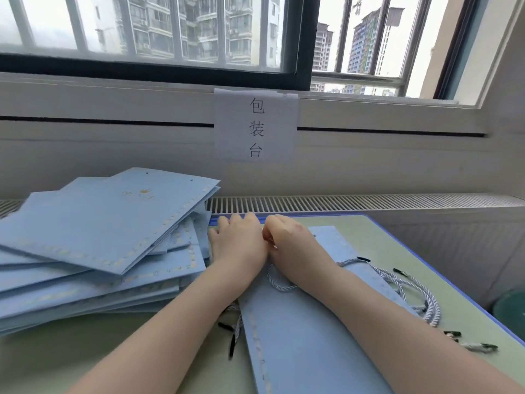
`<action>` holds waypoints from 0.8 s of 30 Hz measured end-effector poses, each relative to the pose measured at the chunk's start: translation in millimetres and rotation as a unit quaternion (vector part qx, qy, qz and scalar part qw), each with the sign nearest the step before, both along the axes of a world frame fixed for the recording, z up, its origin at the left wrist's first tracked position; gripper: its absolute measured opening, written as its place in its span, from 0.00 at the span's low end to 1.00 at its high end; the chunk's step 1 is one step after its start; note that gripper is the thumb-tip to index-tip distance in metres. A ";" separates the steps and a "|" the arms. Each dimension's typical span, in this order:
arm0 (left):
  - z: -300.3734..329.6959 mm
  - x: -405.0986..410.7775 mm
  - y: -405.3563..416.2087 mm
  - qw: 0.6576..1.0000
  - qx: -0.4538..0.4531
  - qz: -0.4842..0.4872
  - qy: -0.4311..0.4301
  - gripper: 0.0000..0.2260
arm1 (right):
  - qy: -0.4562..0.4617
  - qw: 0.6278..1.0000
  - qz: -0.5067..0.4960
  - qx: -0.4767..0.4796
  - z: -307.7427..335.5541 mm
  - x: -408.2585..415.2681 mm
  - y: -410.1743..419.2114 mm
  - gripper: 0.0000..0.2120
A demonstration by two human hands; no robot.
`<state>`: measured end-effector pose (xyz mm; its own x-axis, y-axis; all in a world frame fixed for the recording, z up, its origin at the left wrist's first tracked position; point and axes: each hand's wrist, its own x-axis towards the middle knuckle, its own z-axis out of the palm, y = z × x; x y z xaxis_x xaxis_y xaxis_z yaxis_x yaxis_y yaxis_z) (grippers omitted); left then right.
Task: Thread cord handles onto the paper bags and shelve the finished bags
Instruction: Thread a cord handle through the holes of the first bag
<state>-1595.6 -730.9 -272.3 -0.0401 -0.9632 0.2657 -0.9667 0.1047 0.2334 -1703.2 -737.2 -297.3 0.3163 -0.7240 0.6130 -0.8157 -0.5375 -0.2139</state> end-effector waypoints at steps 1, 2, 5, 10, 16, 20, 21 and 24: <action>5.2 -0.8 0.5 1.000 -0.023 -0.004 -0.006 0.09 | -0.006 0.999 0.003 -0.039 1.6 0.8 1.2 0.07; 11.8 -1.1 1.4 0.999 -0.038 -0.015 -0.004 0.08 | -0.021 0.997 0.009 -0.077 4.2 1.0 2.3 0.07; 34.4 1.3 1.7 0.996 -0.037 -0.072 0.048 0.05 | -0.053 0.987 0.024 -0.153 15.0 -1.0 5.7 0.05; 76.0 17.7 4.1 0.981 -0.086 -0.107 0.137 0.05 | -0.108 0.987 0.052 -0.109 64.3 -1.0 13.9 0.09; 100.6 45.7 6.3 0.959 -0.112 -0.115 0.234 0.04 | -0.118 0.991 0.057 -0.029 108.8 0.4 21.4 0.06; 104.6 55.3 6.4 0.952 -0.084 -0.129 0.263 0.04 | -0.125 0.991 0.052 0.002 101.0 1.8 21.1 0.05; 105.7 56.7 7.1 0.950 -0.067 -0.135 0.275 0.05 | -0.132 0.990 0.055 0.007 100.2 0.6 21.3 0.05; 109.0 60.6 11.0 0.940 0.005 -0.169 0.295 0.06 | -0.164 0.984 0.063 0.019 97.4 -1.6 22.7 0.04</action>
<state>-1535.0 -719.9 -163.3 -0.1933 -0.9244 0.3289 -0.5795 0.3781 0.7220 -1704.8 -714.5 -199.9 0.1945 -0.7157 0.6708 -0.6259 -0.6171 -0.4769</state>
